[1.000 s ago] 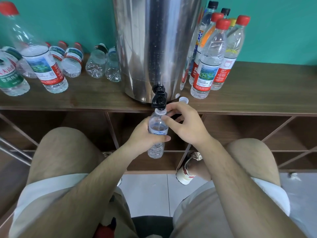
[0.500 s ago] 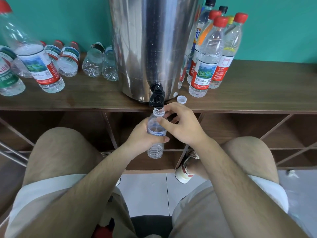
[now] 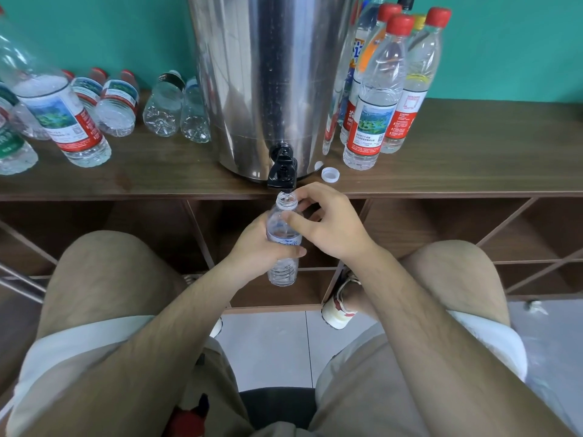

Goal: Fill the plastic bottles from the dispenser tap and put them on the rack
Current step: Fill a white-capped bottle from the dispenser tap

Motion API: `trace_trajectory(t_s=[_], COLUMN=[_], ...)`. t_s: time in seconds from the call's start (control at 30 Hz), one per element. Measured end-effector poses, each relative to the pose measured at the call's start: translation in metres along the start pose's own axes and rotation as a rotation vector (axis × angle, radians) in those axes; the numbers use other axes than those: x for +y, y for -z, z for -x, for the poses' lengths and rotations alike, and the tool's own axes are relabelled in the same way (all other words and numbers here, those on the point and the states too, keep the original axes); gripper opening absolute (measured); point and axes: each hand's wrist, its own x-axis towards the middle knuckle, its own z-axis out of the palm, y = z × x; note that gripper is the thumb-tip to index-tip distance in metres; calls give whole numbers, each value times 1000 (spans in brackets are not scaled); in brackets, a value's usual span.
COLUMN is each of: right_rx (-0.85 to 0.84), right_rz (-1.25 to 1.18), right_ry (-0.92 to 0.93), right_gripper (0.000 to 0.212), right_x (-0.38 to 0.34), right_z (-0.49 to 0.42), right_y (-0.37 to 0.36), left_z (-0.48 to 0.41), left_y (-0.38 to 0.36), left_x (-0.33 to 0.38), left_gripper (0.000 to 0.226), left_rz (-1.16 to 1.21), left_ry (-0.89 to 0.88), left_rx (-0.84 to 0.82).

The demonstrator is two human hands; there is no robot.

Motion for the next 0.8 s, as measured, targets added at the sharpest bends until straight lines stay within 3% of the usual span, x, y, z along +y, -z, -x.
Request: trace_trajectory(t_s=[0.8], right_rx=[-16], right_rz=[24], right_ry=[20], right_gripper=[22], right_x=[1], right_z=[2], right_y=[3], left_z=[-5], left_y=[-2], left_x=[-8], left_gripper=[78], left_rz=[-45], left_ry=[-13], left_rx=[-3])
